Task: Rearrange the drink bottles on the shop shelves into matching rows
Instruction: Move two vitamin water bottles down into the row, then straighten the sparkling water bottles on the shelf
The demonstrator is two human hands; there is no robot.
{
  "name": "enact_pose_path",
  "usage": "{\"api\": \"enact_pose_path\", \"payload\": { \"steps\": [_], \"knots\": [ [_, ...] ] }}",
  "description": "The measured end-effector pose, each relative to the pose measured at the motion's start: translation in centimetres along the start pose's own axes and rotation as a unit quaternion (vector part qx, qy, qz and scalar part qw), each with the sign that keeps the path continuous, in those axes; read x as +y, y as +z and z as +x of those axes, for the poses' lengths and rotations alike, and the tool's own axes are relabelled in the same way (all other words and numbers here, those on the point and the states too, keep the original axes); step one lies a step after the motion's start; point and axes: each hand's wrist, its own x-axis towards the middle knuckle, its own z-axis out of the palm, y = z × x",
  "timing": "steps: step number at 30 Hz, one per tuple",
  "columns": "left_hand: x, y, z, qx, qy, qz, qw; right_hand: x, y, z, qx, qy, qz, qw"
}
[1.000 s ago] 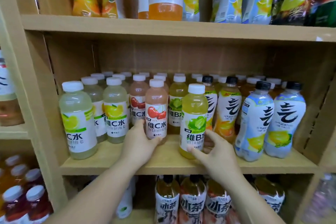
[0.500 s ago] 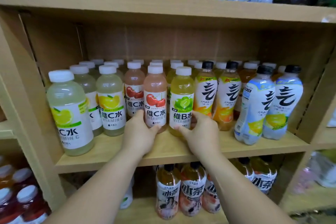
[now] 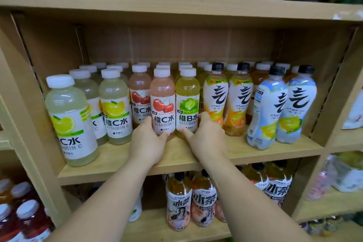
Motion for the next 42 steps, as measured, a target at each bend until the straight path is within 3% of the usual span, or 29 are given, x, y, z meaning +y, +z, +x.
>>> {"api": "enact_pose_path", "payload": {
  "steps": [6, 12, 16, 25, 30, 38, 42],
  "knots": [
    [0.5, -0.8, -1.7, 0.053, 0.030, -0.047, 0.997, 2.5, -2.2, -1.9, 0.026, -0.051, 0.138, 0.989],
    [3.2, -0.2, -4.9, 0.139, 0.140, -0.038, 0.980, 10.8, -8.9, -3.4, 0.186, -0.091, 0.205, 0.957],
    [8.9, 3.2, -6.8, 0.060, 0.144, -0.100, 0.983, 15.9, -14.2, -1.1, 0.258, -0.050, 0.210, 0.942],
    [16.1, 13.1, -7.4, -0.098, 0.083, -0.153, 0.980, 22.0, -16.0, 2.9, 0.156, 0.001, 0.169, 0.973],
    [15.8, 15.4, -8.0, -0.090, 0.067, -0.176, 0.978, 21.6, -15.7, 4.1, 0.109, -0.018, 0.161, 0.981],
    [14.6, 15.7, -7.5, -0.125, 0.066, -0.207, 0.968, 23.3, -13.4, 4.5, 0.069, 0.009, 0.244, 0.967],
    [14.0, 15.8, -7.3, -0.144, 0.087, -0.211, 0.963, 23.8, -14.0, 4.5, -0.024, -0.038, 0.286, 0.957]
  ]
}}
